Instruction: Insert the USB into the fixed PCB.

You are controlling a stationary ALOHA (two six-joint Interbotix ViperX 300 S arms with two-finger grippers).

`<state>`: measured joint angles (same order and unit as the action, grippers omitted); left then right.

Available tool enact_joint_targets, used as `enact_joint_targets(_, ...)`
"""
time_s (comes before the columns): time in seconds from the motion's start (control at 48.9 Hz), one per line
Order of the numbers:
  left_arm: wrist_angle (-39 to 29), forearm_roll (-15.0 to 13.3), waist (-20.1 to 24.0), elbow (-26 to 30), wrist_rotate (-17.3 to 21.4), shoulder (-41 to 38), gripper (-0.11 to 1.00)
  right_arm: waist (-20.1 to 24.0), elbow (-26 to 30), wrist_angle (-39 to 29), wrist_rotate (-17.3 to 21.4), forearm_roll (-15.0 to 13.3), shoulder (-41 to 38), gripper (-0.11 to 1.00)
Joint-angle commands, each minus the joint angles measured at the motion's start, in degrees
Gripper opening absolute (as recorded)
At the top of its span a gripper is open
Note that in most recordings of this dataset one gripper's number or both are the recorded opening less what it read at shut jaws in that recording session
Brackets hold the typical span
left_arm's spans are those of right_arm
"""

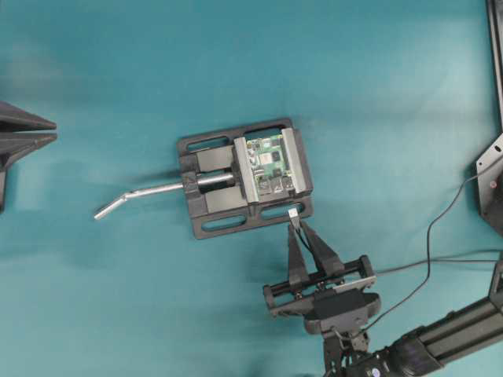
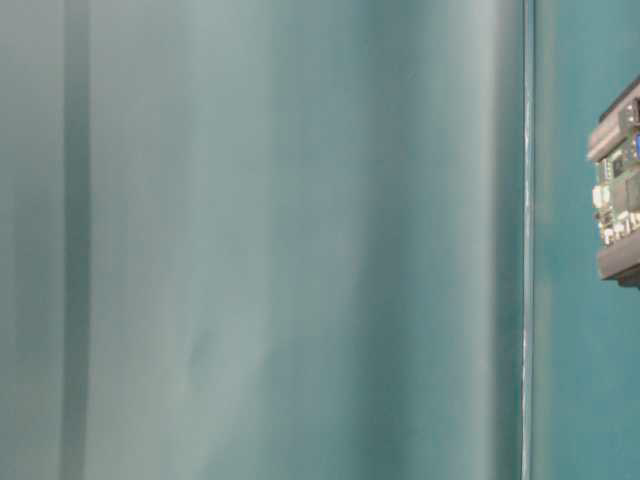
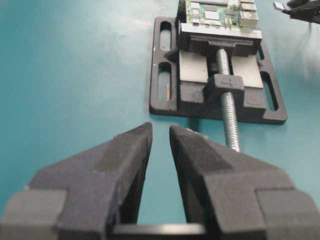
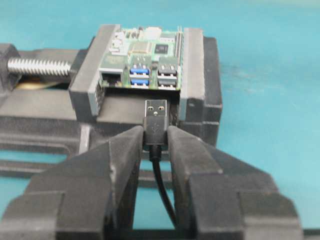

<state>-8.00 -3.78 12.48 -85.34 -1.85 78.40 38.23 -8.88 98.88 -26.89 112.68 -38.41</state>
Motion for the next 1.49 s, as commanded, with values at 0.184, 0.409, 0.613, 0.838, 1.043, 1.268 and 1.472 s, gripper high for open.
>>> enact_joint_targets(0.184, 0.4, 0.2, 0.2, 1.5, -0.1, -0.4, 0.28, -0.8, 1.1, 0.5, 0.1, -0.6, 1.4, 0.21)
enact_joint_targets(0.409, 0.4, 0.2, 0.2, 1.5, -0.1, -0.4, 0.28, -1.1, 1.1, 0.7, 0.1, -0.9, 1.7, 0.21)
enact_joint_targets(0.613, 0.4, 0.2, 0.2, 1.6, -0.1, -0.4, 0.28, -1.4, 1.1, 0.7, 0.1, -1.0, 1.8, 0.21)
enact_joint_targets(0.838, 0.4, 0.2, 0.3, 1.6, -0.1, -0.4, 0.28, -1.5, 1.1, 1.5, 0.1, -1.0, 2.1, 0.21)
enact_joint_targets(1.043, 0.4, 0.2, 0.3, 1.6, -0.1, -0.4, 0.28, -1.8, 1.1, 1.5, 0.1, -1.1, 2.2, 0.21)
enact_joint_targets(1.268, 0.4, 0.2, 0.2, 1.5, -0.1, -0.4, 0.28, -2.1, 0.9, 1.3, 0.1, -1.5, 2.2, 0.21)
enact_joint_targets(1.472, 0.4, 0.2, 0.3, 1.6, -0.1, -0.4, 0.28, -2.5, 0.6, 1.3, 0.0, -1.5, 2.1, 0.21)
